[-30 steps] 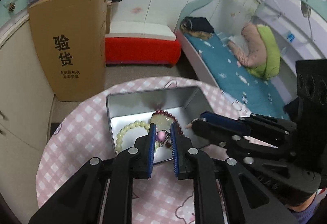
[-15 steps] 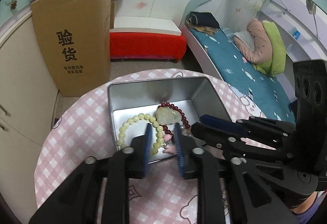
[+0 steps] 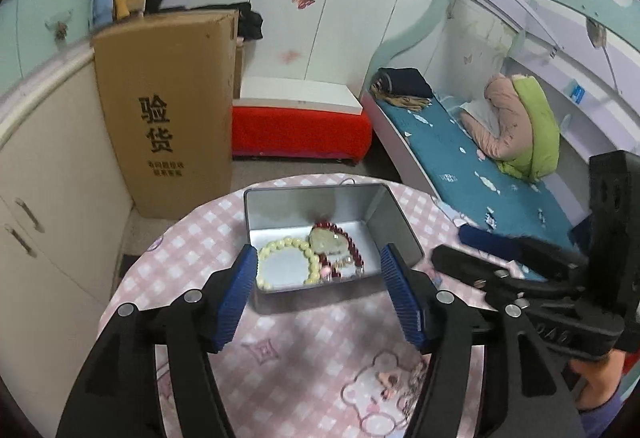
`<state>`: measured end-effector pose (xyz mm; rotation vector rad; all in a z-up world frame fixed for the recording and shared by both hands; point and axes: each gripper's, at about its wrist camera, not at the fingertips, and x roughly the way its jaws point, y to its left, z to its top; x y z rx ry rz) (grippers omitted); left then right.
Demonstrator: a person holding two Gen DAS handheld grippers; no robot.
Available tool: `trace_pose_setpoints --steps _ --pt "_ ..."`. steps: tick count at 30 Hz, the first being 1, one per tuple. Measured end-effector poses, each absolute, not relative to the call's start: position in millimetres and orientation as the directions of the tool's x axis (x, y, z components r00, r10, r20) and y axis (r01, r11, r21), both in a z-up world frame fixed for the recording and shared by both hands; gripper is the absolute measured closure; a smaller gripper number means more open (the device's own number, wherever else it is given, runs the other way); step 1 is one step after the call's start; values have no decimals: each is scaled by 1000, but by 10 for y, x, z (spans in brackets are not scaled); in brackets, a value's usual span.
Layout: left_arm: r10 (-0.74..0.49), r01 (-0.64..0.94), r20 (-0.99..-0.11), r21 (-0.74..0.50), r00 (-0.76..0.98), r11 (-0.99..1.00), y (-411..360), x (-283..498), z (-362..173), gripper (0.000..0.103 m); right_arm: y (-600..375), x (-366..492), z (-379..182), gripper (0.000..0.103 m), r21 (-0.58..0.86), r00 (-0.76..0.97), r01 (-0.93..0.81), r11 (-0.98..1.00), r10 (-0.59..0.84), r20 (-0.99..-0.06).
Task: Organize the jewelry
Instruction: 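Grasp a pink charm with the left tool while the right tool grasps another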
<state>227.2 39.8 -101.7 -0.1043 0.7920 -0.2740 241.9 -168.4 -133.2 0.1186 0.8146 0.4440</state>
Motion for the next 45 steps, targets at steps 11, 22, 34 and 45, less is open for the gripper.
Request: trace_pose_setpoints --steps 11,22,34,45 --pt "-289 295 -752 -132 592 946 -23 1725 -1551 41 -2164 1849 -1825 44 266 591 -213 940 340 -731" --pt "-232 315 -826 -69 514 946 -323 1686 -2016 45 -2289 1640 -2053 38 322 567 -187 928 370 -736" --pt "-177 334 -815 22 551 942 -373 1744 -2049 93 -2156 1675 -2105 38 276 557 -211 938 347 -754" --pt "-205 264 -813 -66 544 962 22 1752 -2032 93 -1853 1942 -2113 44 162 535 -236 958 268 -802"
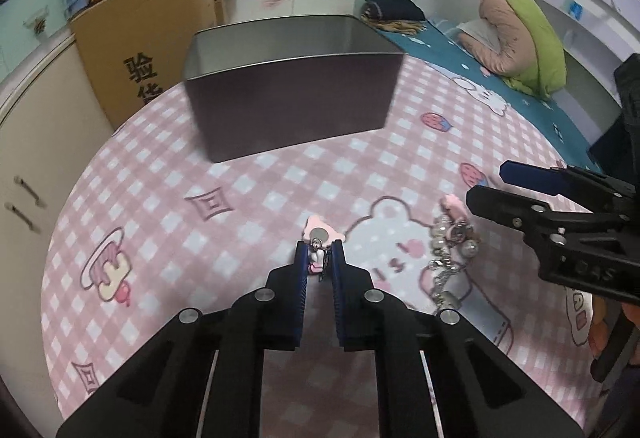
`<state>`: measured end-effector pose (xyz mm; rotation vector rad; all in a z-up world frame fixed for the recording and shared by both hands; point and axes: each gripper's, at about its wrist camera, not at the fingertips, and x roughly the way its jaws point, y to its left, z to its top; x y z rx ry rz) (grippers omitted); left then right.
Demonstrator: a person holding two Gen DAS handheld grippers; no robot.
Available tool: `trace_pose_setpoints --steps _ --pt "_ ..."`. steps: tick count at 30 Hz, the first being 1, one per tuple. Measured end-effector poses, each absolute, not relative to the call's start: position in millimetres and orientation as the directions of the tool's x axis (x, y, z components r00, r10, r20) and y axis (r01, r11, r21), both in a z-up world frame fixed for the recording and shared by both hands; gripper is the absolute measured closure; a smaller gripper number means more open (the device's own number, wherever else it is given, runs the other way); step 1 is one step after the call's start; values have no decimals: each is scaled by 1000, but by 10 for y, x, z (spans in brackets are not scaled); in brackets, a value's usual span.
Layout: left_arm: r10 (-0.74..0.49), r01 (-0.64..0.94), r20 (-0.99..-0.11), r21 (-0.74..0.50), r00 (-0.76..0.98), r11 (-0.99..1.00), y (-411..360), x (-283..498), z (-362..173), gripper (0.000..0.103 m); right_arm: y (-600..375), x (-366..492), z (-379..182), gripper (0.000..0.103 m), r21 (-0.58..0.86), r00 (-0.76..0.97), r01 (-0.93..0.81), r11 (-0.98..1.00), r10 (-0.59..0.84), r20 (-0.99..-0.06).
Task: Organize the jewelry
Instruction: 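Grasp a pink charm with the left tool while the right tool grasps another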
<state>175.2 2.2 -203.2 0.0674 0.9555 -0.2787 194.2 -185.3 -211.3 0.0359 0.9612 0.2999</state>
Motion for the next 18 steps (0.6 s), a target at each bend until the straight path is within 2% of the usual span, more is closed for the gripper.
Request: trace_pose_setpoints --steps 3,5,7,10,18 --pt "-209 254 -812 -77 545 964 95 1751 -2031 93 -1754 1995 -2150 46 133 520 -252 959 250 -817" --pt "-211 252 -812 -82 544 964 122 1747 -2037 93 -1715 1993 -2166 51 122 514 -255 959 242 -823" --pt "-218 255 -810 -87 544 963 137 1739 -2039 93 -1679 1978 -2179 64 55 527 -250 967 183 -830" --pt "-226 260 -808 -94 544 961 145 1737 -2045 93 -1708 1950 -2167 77 51 519 -255 966 181 -835" --pt "-244 262 -805 -114 541 958 188 1744 -2034 93 -1934 1833 -2160 83 62 528 -231 971 179 -830"
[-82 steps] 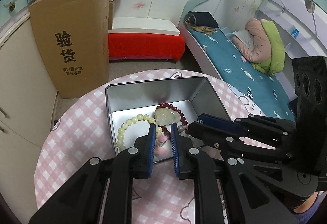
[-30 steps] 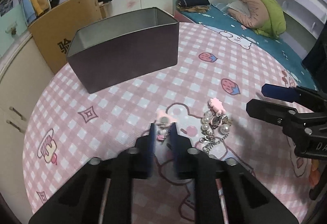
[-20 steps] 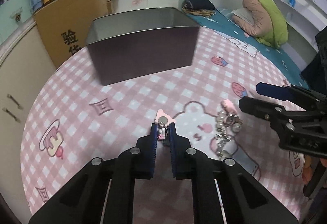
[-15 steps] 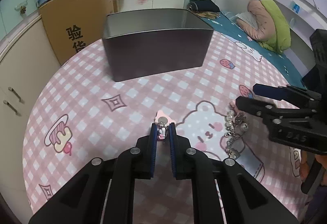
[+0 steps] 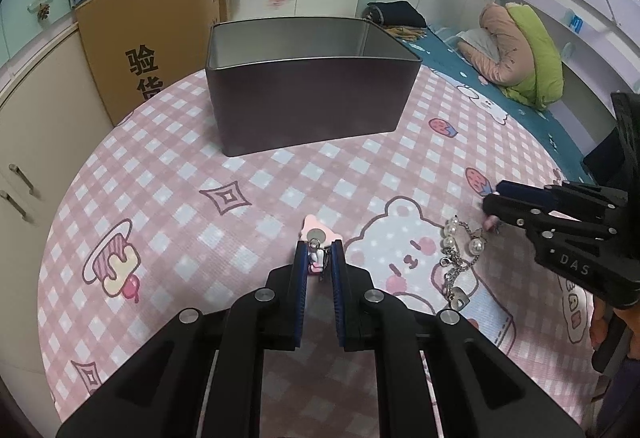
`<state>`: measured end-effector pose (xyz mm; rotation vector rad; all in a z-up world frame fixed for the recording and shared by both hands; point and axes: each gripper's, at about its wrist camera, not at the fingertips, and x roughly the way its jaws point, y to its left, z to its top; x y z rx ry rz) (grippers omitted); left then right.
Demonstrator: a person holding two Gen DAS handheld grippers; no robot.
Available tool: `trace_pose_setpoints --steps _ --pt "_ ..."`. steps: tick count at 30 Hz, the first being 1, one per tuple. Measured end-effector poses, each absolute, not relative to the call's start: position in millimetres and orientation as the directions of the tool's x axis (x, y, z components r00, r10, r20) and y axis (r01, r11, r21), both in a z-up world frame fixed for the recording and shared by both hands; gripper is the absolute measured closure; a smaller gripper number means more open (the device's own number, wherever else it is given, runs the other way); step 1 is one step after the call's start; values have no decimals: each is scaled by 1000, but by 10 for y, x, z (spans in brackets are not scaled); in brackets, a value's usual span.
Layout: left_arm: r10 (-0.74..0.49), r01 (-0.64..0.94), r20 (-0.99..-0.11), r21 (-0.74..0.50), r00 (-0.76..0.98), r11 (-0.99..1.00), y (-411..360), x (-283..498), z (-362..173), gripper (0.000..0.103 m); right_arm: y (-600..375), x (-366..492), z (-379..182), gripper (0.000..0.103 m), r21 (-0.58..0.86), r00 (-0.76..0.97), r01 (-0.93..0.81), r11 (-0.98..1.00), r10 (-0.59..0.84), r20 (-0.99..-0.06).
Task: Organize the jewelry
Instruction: 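Grasp a pink charm with the left tool while the right tool grasps another, then carry both charms into the grey box and open both tools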
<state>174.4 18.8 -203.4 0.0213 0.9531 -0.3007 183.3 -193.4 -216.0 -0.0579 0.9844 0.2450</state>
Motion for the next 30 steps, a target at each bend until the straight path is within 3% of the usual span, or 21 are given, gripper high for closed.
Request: trace_pose_setpoints --steps 19,30 --pt "-378 333 -746 -220 548 917 182 1689 -1748 93 -2177 1724 -1793 86 185 608 -238 954 294 -738" --pt "-428 377 -665 -231 612 897 203 1820 -1141 93 -1983 1966 -1284 87 211 651 -314 926 372 -662"
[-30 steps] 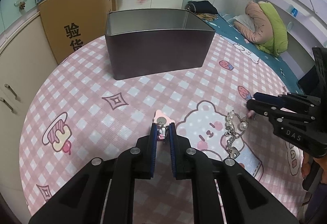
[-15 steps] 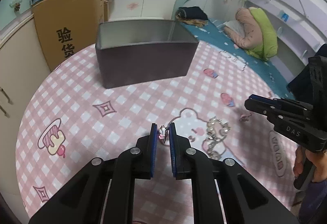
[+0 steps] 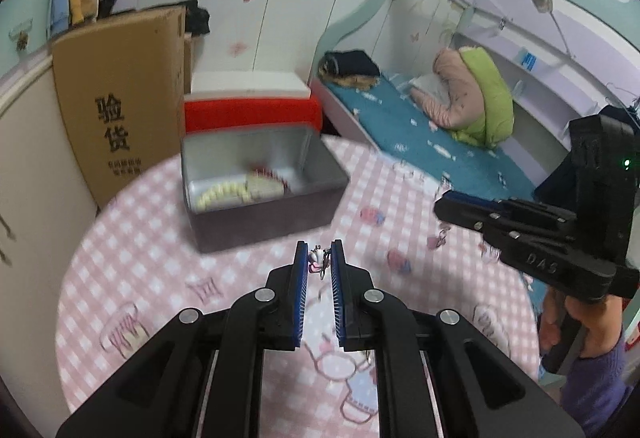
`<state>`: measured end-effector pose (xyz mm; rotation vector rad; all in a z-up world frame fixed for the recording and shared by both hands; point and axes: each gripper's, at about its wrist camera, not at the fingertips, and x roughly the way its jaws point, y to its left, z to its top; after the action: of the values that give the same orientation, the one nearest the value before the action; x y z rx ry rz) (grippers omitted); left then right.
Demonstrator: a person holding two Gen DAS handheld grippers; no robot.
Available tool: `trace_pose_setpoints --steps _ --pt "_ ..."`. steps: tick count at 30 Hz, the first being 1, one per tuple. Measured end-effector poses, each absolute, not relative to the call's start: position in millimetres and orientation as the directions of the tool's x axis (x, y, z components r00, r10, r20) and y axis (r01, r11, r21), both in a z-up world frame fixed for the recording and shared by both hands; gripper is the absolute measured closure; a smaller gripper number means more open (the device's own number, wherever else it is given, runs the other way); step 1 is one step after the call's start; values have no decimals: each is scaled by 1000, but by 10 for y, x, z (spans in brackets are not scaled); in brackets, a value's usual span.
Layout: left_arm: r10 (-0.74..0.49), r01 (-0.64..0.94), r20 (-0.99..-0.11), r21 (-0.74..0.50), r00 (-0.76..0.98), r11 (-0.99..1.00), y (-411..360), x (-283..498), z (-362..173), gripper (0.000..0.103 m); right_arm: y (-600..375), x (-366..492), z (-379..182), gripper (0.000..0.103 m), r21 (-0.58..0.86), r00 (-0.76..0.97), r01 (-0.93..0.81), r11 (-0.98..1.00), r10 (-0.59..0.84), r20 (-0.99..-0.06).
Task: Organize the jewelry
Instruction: 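Carry both charms into the grey box and open both tools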
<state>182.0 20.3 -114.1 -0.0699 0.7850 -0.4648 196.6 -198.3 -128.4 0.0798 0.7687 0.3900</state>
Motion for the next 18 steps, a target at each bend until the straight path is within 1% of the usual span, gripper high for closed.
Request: trace_pose_setpoints --steps 5,8,10,12,18 --pt "-417 378 -617 -202 667 903 212 1992 -787 93 -1849 2236 -1022 86 256 663 -346 903 429 -614" --pt "-408 368 -614 -199 676 908 233 2171 -690 93 -1737 2391 -934 86 276 656 -364 890 455 -602" --pt "-407 351 -635 -221 656 910 248 2366 -712 93 -1631 2521 -913 86 286 647 -375 882 469 -601" --pt "-382 322 -662 -218 645 921 259 2501 -797 93 -1521 2654 -946 86 288 632 -381 879 474 -613" --pt "-327 271 -738 -201 590 941 260 2819 -1134 93 -1277 2946 -1255 86 297 571 -369 881 467 -675"
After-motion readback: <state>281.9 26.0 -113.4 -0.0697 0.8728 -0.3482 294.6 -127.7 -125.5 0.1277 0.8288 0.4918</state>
